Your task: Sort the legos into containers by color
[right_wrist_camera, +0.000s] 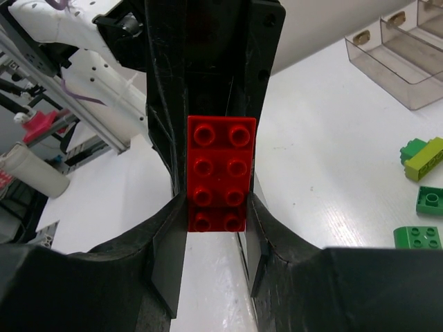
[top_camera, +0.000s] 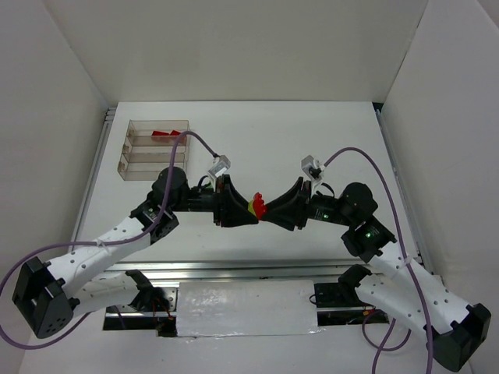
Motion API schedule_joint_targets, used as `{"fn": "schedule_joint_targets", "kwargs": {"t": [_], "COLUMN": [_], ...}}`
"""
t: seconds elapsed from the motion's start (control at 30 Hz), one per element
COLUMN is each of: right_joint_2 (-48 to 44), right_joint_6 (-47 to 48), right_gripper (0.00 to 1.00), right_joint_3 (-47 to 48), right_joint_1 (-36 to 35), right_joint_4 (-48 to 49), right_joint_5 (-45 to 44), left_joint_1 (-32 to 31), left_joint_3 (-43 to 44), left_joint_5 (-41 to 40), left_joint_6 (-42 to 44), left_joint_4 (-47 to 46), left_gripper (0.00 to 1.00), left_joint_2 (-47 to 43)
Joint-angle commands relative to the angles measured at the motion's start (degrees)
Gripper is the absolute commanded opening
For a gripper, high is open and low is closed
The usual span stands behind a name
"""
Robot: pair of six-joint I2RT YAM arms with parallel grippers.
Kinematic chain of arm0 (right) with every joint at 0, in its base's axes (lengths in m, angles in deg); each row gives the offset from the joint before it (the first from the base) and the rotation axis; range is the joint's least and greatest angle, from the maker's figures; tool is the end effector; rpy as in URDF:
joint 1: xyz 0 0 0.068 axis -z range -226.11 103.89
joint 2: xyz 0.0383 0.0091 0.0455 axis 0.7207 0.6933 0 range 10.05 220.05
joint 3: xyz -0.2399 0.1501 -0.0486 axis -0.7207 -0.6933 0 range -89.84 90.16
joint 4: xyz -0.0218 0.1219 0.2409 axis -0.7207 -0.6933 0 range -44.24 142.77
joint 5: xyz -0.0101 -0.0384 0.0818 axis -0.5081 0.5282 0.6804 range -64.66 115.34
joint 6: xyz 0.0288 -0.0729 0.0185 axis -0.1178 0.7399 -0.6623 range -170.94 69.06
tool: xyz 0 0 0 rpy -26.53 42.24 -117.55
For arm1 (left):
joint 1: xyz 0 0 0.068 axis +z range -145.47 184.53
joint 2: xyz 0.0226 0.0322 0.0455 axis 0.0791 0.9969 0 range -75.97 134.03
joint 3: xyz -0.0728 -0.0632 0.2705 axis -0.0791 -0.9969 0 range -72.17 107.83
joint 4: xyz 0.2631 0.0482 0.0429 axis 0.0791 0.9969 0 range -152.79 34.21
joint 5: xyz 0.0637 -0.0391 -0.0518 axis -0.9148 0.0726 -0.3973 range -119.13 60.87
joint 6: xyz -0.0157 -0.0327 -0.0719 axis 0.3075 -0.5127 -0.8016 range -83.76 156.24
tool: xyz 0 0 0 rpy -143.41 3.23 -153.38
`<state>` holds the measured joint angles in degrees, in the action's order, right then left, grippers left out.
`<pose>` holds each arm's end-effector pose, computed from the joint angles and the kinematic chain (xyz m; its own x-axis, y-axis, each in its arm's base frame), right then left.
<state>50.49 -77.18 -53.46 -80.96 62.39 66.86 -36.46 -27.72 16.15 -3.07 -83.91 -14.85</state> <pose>0.1312 0.1476 0.3484 -0.3570 0.1548 -0.9212 -0.9046 0.1886 0.3823 0.1710 -0.2140 0.3514 -0.5860 -0.0815 -0.8062 0.8078 0.0191 -0.5891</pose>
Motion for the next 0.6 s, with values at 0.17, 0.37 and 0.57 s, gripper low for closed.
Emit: {"fn": "schedule_joint_targets", "kwargs": {"t": [0.17,0.37,0.57], "right_joint_2": [-6.3,-7.6,-3.7], "right_joint_6": [1.4,-0.5,-2.6], "right_gripper": [0.0,0.0,0.0], "right_joint_3": [-2.0,-1.4,0.5], "right_joint_1": [10.6,21.6,21.1], "right_joint_4": [0.2,-0.9,-4.2], "right_joint_5": [-4.7,3.4,-2.7], "left_joint_1": [2.7,14.6,27.7], "left_joint_3": [2.5,3.2,16.6], "left_joint_5": [-5.2,-9.1,-47.8], "left_joint_6": [5.3,2.3,-4.6], "left_joint_4": [7.7,14.3,40.2], "left_gripper": [0.0,0.0,0.0], "left_joint_2": [-3.0,-0.3,15.8]}}
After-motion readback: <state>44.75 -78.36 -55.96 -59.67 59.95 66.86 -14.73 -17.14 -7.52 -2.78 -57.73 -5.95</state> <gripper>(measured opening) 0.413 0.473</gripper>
